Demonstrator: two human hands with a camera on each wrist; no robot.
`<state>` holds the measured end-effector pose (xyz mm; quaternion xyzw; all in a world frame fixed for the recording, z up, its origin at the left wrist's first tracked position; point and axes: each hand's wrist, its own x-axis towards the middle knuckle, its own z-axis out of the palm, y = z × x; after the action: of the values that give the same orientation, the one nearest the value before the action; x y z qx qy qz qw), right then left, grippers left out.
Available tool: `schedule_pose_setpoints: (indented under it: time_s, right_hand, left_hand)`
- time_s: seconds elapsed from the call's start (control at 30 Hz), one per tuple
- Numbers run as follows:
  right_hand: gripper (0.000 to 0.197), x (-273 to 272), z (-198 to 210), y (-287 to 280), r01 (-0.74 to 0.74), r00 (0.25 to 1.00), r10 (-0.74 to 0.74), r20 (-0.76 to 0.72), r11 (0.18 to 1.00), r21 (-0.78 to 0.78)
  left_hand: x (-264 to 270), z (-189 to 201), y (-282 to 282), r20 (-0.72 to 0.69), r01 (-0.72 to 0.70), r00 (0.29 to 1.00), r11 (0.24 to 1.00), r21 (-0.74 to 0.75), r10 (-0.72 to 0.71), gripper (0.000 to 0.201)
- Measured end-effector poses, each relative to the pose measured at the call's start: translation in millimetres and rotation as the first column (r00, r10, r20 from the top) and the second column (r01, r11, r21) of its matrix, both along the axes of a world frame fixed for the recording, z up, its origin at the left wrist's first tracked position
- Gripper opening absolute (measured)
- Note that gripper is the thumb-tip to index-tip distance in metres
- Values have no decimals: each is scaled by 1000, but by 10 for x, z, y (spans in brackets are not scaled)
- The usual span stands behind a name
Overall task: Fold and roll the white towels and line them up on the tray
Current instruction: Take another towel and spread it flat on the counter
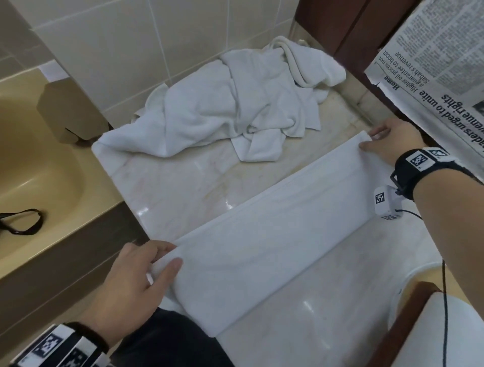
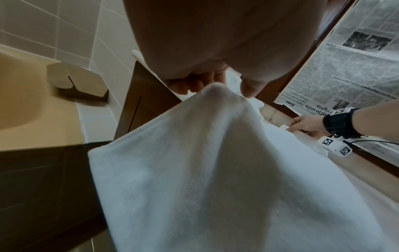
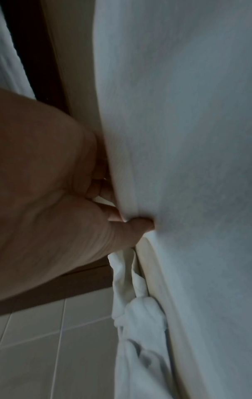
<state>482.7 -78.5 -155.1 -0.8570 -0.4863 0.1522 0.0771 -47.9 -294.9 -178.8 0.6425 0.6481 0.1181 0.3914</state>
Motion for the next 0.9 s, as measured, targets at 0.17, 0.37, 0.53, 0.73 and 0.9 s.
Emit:
schedule_pose_setpoints:
  time_s: [0.17,0.37,0.53,0.73,0.9]
  right_hand:
    - [24,-91,39,-101,-86,992,88,85,996,-25]
    - [19,-152,-55,-167,-109,988,100,117,992,69]
    - [19,-160,-73,-192,-12,1000,10,15,993,117]
    - [23,-136,-62,-88,-15,996,13,83,1000,20]
    - [27,-197,-64,34,-15,978,30,207,997,-71]
  left_hand:
    - [32,-22,105,-102,57,994,989,137,-43,14]
    - [40,-45,131,-127,118,988,971,208,-93,10]
    - [122,-61,177,-145,173,979,952,253,-140,23]
    - [122,-20,167,-18,-1,1000,982,188,4,14]
    - [162,-26,171,-72,-59,995,978,201,75,15]
